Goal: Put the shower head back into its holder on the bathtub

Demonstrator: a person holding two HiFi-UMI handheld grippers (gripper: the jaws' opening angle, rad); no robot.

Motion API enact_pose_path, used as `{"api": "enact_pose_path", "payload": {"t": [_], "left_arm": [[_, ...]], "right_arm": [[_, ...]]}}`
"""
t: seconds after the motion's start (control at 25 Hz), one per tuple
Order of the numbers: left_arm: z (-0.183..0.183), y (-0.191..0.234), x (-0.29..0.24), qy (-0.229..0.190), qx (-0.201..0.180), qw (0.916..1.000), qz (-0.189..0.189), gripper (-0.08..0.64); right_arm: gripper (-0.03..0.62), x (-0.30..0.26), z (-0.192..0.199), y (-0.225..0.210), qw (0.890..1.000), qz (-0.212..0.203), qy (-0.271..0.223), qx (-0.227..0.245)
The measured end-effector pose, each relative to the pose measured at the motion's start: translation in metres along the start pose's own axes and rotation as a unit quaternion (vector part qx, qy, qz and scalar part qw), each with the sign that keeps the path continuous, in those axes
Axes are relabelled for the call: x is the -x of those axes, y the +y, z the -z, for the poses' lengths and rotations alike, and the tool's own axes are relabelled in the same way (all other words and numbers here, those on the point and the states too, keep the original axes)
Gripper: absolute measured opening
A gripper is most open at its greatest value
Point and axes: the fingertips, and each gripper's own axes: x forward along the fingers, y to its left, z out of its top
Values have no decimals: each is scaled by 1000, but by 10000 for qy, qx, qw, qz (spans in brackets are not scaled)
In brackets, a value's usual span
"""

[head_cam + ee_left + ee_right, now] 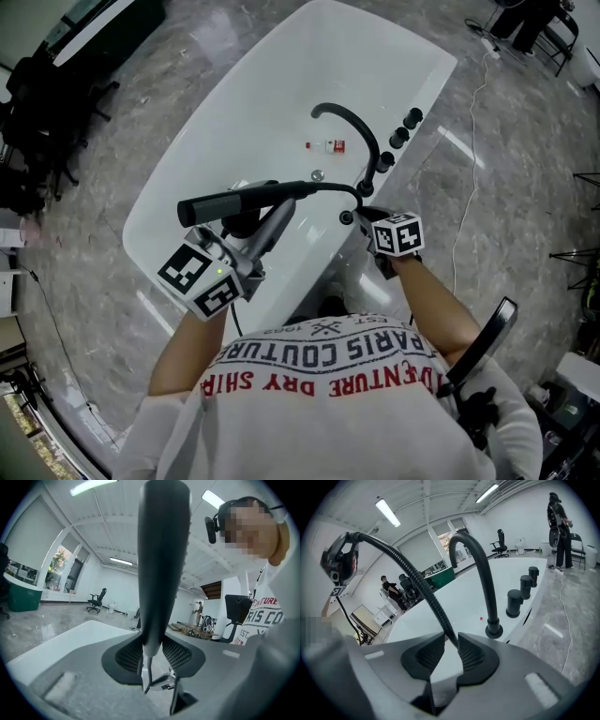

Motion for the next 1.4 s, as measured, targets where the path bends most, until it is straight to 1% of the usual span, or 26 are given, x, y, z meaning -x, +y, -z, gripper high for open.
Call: {"api": "enact_pose_path", "payload": {"t": [0.04,0.16,0.36,0.48,0.6,0.68,0.84,0.96,1.08,1.24,1.4], "left_arm": [[1,-3,-2,38,-42,10000,29,135],[14,-9,-9,140,-169,9997,121,135],[55,-16,-34,512,-421,9975,235,135],[84,-18,-52,730,-478,9958,274,135],[115,-16,-69,887,-648,9937,227,135],[135,-13,-78,1070,-733,9914,178,135],[166,-1,-92,1336,-720,9884,46,135],[171,-2,-90,1373,-635,9885,13,135],[166,-8,-81,1386,-751,9875,31,135],[169,-7,-77,1435,-852,9860,15,135],[169,-4,-65,1525,-942,9838,13,135]], "right_arm": [[89,4,3,-1,10000,9,-26,-84],[84,20,3,-7,9991,44,-228,-348],[75,51,0,-10,9967,100,-594,-538],[69,69,4,-12,9949,123,-769,-648],[60,87,18,-19,9920,219,-915,-840],[54,97,28,-24,9899,294,-984,-972],[43,111,49,-35,9862,415,-1042,-1219],[41,123,69,-45,9832,540,-1020,-1416],[40,131,84,-54,9799,634,-998,-1609],[38,131,84,-62,9781,656,-1033,-1685],[38,124,78,-54,9804,559,-1002,-1602]]}}
